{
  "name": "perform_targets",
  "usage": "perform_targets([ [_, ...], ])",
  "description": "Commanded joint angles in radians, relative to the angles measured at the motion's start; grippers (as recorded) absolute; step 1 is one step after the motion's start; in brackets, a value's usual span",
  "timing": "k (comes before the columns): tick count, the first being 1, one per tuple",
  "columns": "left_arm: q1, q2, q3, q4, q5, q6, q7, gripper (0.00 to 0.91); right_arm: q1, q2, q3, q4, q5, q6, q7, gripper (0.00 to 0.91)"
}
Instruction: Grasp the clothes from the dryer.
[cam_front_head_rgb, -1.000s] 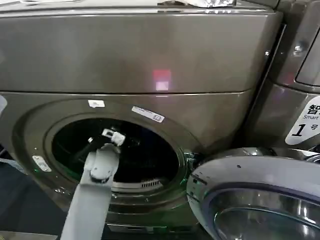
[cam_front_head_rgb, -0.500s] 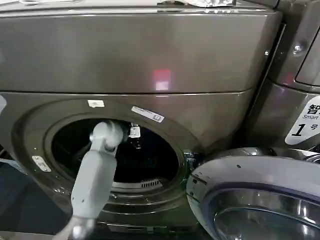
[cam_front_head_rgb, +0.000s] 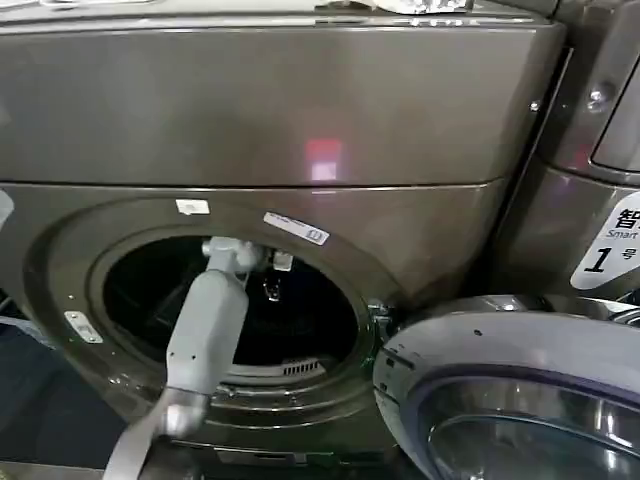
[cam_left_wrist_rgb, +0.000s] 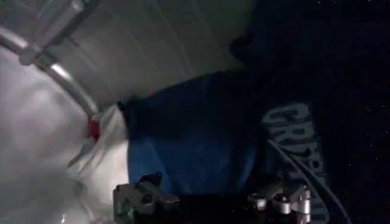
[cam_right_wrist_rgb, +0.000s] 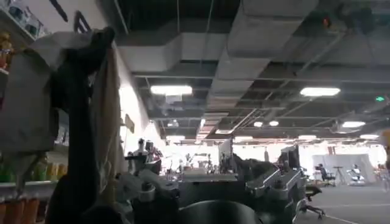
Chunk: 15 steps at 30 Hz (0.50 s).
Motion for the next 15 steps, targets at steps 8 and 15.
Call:
perform_targets([
  [8,0.0,0.002,-0.005,0.084,-0.022,0.002,-0.013,0.705,0.003,-0.005,0.0,0.007,-0.001,0.0,0.002,0.907],
  [15,-0.003,0.002,-0.013,0.119,-0.041,0.0,-0.024,0.478,0.003,-0.005,-0.001,0.005,-0.001,0.001,0.002,0.907],
])
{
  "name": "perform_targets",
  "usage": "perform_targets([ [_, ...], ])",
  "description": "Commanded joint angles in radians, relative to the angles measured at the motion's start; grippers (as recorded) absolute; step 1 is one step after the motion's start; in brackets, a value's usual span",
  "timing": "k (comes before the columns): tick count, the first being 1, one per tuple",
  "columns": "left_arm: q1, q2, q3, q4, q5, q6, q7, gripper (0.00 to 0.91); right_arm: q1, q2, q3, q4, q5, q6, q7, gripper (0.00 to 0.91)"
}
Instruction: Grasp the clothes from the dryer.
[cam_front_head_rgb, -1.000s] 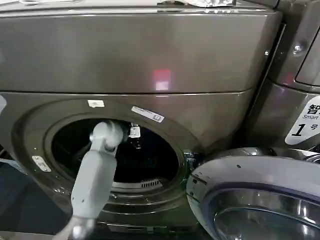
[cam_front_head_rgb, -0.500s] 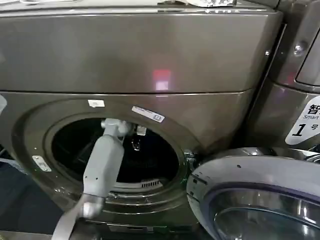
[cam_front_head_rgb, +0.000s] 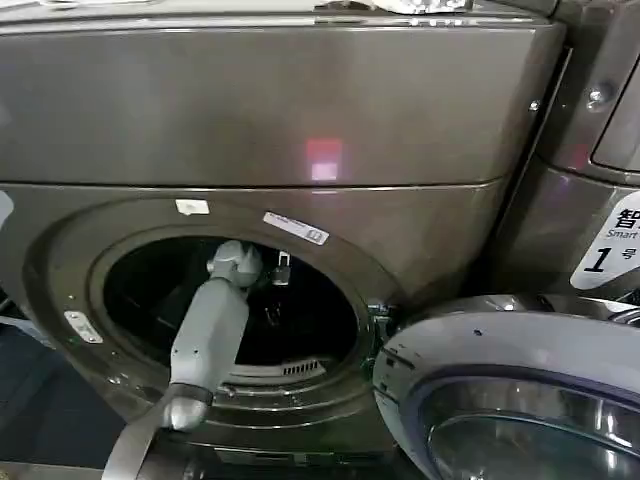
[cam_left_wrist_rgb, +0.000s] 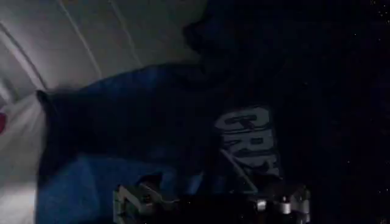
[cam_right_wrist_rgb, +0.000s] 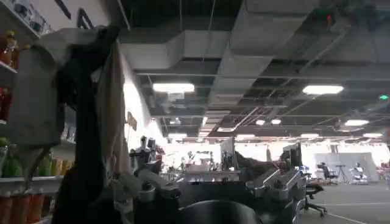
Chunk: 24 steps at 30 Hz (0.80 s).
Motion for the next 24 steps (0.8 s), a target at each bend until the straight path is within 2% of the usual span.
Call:
perform_targets([
  [1,0.004,0.0,-0.005,0.041,-0.014,-0.001,-0.007,0.216,0.001,-0.002,0.0,0.001,0.001,0.001,0.0,0.907],
  [2,0.006,0.0,-0.005,0.037,-0.018,-0.001,-0.005,0.114,0.002,-0.001,0.0,0.001,0.001,0.001,0.0,0.907],
  [6,0.006,0.002,-0.005,0.035,-0.028,-0.001,-0.004,0.0,0.003,-0.002,0.0,0.0,0.001,0.001,0.0,0.907],
  [19,0.013,0.01,-0.016,0.0,-0.078,0.011,-0.051,0.0,0.0,0.004,-0.004,0.008,0.002,-0.006,-0.012,0.907],
  [22,0.019,0.018,-0.028,-0.026,-0.141,0.017,-0.134,0.0,0.0,0.003,-0.004,0.019,0.01,-0.018,-0.013,0.907],
  [24,0.024,0.016,-0.034,-0.033,-0.209,0.034,-0.345,0.0,0.002,0.004,-0.006,0.021,0.011,-0.02,-0.011,0.907],
])
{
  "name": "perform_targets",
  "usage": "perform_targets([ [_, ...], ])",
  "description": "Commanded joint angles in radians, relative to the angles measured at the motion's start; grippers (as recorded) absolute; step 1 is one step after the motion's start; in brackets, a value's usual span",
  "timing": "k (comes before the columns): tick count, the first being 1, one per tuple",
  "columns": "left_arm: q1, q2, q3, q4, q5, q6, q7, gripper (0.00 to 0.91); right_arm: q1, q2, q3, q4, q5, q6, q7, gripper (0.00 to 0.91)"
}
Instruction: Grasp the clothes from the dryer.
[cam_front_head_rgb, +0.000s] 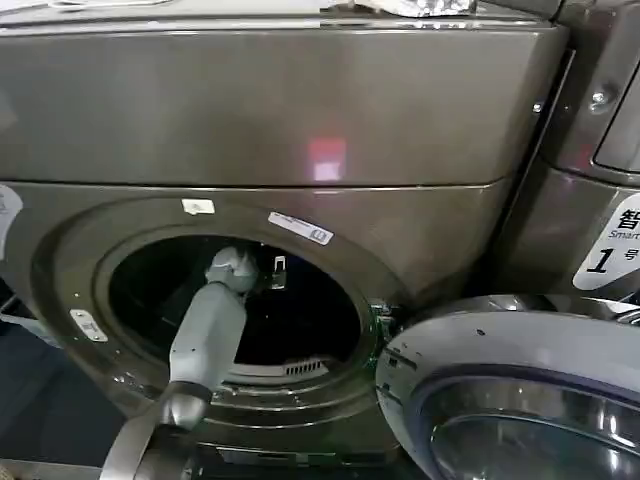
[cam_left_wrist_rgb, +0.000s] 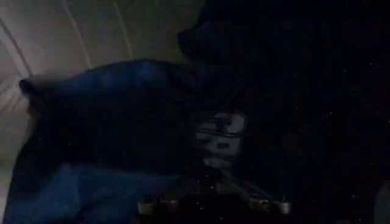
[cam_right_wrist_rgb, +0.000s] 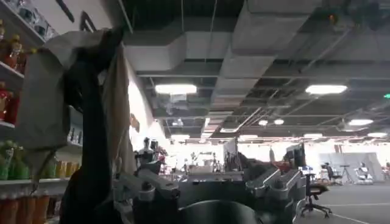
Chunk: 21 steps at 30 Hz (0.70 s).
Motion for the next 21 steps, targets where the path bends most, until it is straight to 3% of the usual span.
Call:
perform_targets([
  [1,0.006,-0.003,-0.012,-0.037,-0.185,0.037,-0.365,0.0,0.002,0.0,-0.005,0.011,0.004,-0.009,-0.001,0.907],
  [9,0.113,-0.03,-0.043,-0.189,-0.409,0.165,-0.746,0.0,0.002,0.007,-0.016,0.021,0.005,-0.007,-0.005,0.907],
  [12,0.173,-0.046,-0.065,-0.295,-0.526,0.239,-0.861,0.0,0.003,0.011,-0.021,0.047,0.005,-0.059,0.01,0.907],
  [15,0.217,-0.063,-0.069,-0.364,-0.621,0.316,-0.988,0.0,0.008,0.018,-0.044,0.046,0.005,0.002,0.0,0.907],
  [21,0.266,-0.084,-0.088,-0.481,-0.835,0.416,-1.182,0.0,0.011,0.012,-0.045,0.04,0.003,0.007,0.013,0.907],
])
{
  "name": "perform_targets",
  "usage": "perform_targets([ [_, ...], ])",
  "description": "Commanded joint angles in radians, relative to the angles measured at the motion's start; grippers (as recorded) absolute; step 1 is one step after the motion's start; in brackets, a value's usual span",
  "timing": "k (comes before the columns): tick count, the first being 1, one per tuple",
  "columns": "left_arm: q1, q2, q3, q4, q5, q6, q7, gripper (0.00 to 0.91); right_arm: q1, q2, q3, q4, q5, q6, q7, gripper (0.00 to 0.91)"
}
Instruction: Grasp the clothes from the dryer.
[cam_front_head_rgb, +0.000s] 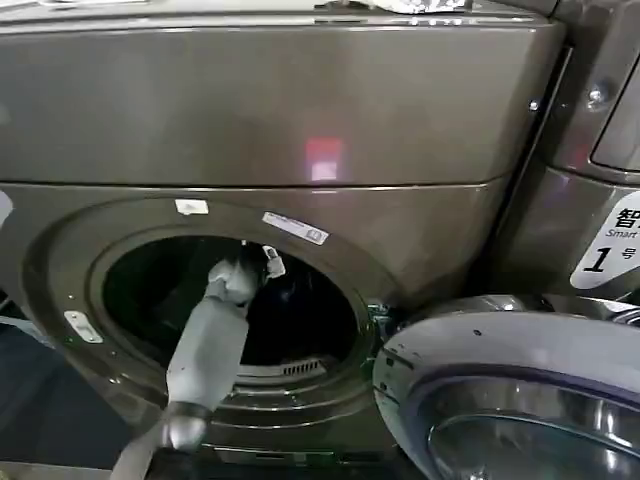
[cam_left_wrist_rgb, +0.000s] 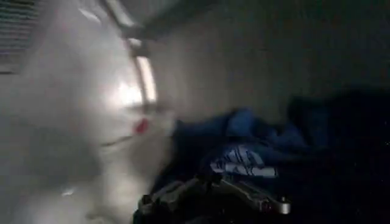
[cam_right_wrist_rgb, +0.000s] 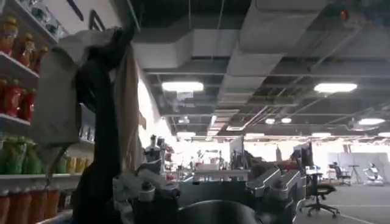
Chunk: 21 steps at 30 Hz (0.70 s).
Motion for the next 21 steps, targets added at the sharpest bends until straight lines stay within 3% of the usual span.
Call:
perform_targets([
  [1,0.106,-0.026,-0.03,-0.218,-0.366,0.174,-0.406,0.0,0.002,-0.003,-0.013,0.004,0.001,0.015,0.01,0.907],
  [9,0.137,-0.032,-0.039,-0.265,-0.474,0.177,-0.5,0.0,0.005,-0.001,-0.025,0.019,0.016,0.014,0.012,0.907],
  [21,0.121,-0.031,-0.043,-0.257,-0.484,0.178,-0.503,0.0,0.016,0.005,-0.036,0.031,0.015,0.022,0.005,0.907],
])
